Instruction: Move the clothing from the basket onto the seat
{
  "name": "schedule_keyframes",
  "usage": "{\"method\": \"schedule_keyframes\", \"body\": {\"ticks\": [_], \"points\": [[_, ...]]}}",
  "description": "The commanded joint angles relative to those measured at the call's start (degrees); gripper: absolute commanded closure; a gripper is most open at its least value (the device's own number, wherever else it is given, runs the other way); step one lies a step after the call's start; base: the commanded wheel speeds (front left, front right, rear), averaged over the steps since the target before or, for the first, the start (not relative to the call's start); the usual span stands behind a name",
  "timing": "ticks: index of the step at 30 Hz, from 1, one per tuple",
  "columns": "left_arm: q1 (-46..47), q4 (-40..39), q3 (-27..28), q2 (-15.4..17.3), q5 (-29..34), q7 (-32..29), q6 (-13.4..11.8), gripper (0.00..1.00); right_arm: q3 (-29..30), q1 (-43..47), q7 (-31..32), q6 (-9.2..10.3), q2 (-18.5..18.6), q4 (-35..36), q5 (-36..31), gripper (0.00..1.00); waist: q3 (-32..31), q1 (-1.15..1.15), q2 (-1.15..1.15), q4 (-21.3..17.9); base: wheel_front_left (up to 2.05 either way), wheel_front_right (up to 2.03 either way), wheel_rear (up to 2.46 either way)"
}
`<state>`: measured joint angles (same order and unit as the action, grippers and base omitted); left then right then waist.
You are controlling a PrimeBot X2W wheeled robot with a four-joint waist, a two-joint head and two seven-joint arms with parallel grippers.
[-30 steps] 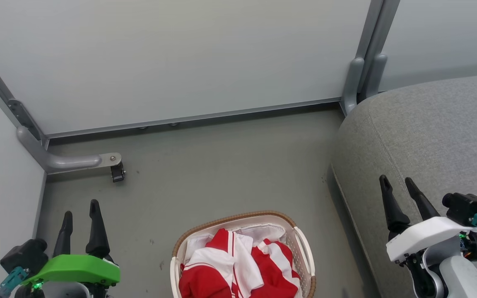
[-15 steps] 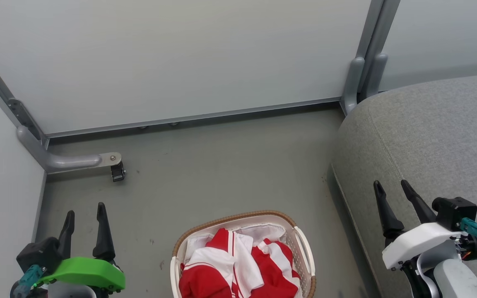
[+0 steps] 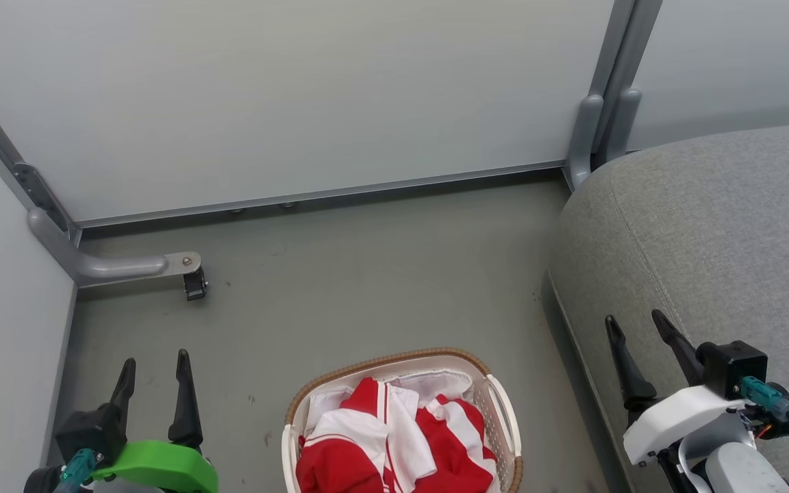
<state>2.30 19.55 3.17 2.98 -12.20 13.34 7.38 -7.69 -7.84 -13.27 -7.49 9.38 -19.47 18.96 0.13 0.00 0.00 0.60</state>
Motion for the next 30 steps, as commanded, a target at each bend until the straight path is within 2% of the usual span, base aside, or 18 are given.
{"method": "schedule_keyframes", "body": {"ticks": [1,14,23,30], "points": [[-0.98,0.02,-0.22,0.07,1.45,0.51,0.17,0.0,-0.01,0.59,-0.58,0.0,0.08,-0.17,-1.12,0.0,-0.01,0.0,0.0,0.0,0.0,0.0,0.0],[-1.84,1.17,-0.76,-0.04,3.98,1.88,0.2,0.0,0.57,1.35,-1.92,0.0,-0.83,-0.8,-5.57,0.0,-0.11,0.0,0.0,-0.06,0.0,0.0,0.0],[-1.99,1.41,-0.85,-0.04,2.14,1.82,0.16,0.0,0.49,1.07,-1.99,0.0,-1.1,-0.47,-5.89,0.0,-0.03,0.0,0.0,-0.22,0.0,0.0,0.0],[-0.54,2.07,-3.01,-0.05,0.91,1.82,0.17,0.0,-0.13,-0.31,-1.99,0.0,-0.89,0.64,-5.66,0.0,2.76,0.0,0.0,-1.35,0.0,0.0,0.0]]}}
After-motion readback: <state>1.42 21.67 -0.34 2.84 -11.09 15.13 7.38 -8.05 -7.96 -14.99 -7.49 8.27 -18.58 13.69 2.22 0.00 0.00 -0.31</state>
